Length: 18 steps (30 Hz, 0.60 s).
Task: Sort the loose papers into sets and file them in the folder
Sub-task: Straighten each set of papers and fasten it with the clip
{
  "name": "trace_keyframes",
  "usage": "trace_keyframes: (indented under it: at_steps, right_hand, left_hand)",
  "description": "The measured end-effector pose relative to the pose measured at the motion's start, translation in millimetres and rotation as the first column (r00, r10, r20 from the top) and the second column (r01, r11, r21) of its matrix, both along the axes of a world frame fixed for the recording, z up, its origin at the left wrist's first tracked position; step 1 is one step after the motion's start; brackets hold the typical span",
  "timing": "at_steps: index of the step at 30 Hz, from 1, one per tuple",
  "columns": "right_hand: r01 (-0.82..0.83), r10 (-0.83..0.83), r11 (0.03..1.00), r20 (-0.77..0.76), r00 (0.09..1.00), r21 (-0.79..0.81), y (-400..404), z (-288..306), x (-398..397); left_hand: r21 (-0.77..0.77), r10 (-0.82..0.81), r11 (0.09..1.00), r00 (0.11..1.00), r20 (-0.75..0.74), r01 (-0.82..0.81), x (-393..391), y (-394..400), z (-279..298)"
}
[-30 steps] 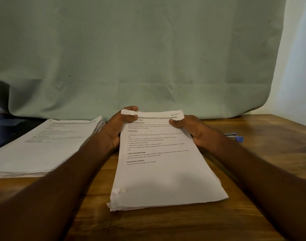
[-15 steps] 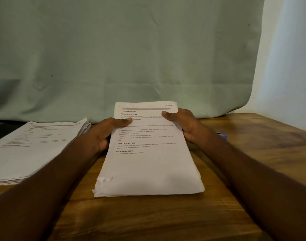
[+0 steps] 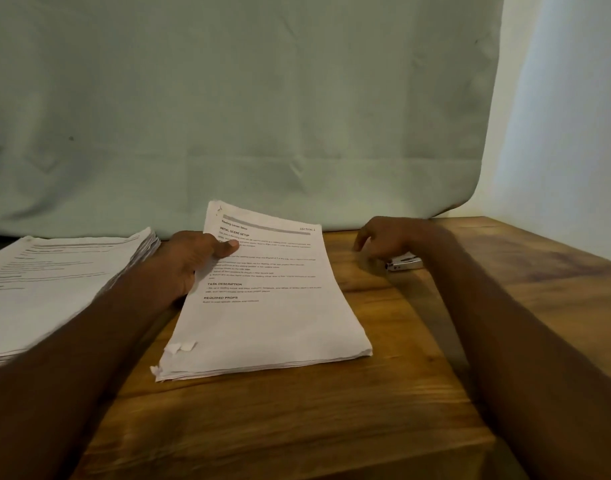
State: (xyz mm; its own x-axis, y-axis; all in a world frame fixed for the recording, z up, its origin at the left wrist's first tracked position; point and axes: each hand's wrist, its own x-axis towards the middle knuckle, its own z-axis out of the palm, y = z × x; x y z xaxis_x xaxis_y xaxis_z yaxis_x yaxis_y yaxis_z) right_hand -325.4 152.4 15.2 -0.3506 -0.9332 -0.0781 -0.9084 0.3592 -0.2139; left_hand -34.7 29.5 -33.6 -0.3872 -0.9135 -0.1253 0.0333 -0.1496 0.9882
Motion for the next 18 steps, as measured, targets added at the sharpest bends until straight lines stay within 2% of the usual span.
trace_keyframes:
  at_steps: [2,4,7,9,11,15,18]
  right_hand:
    - [0.023,-0.024,1.0,-0.042,0.999,-0.021,2.9,6.6,-1.6]
    - [0.127,-0.135,0.99,-0.136,0.981,-0.064,-0.2,6.7,-6.2]
    - [0.311,-0.3,0.948,-0.136,0.944,0.068,1.6,2.1,-5.0]
    - [0.342,-0.331,0.938,-0.153,0.931,0.05,3.5,-3.7,-1.8]
    - [0.301,-0.309,0.951,-0.204,0.929,-0.07,-0.2,-11.4,0.6]
    - [0.095,-0.102,0.994,-0.166,0.981,-0.051,-14.5,-20.5,13.3]
    - [0.087,-0.1,0.992,-0.149,0.984,-0.092,-15.2,-20.9,15.8]
  left_hand:
    - [-0.011,-0.001,1.0,1.0,0.009,0.001,-0.1,-1.1,-0.2]
    - [-0.019,0.006,1.0,1.0,0.021,-0.006,0.9,-0.2,1.0]
    - [-0.046,0.003,0.999,0.999,0.036,-0.001,-0.1,1.6,1.9]
    - [-0.049,-0.008,0.999,1.0,0.028,0.009,-1.1,3.6,1.2]
    - [-0.042,-0.014,0.999,1.0,0.022,0.015,-1.9,6.5,1.4]
    - [-0.04,-0.019,0.999,1.0,0.01,0.019,-0.7,7.8,1.4]
    - [-0.042,-0.023,0.999,1.0,0.015,0.024,-1.0,8.1,1.8]
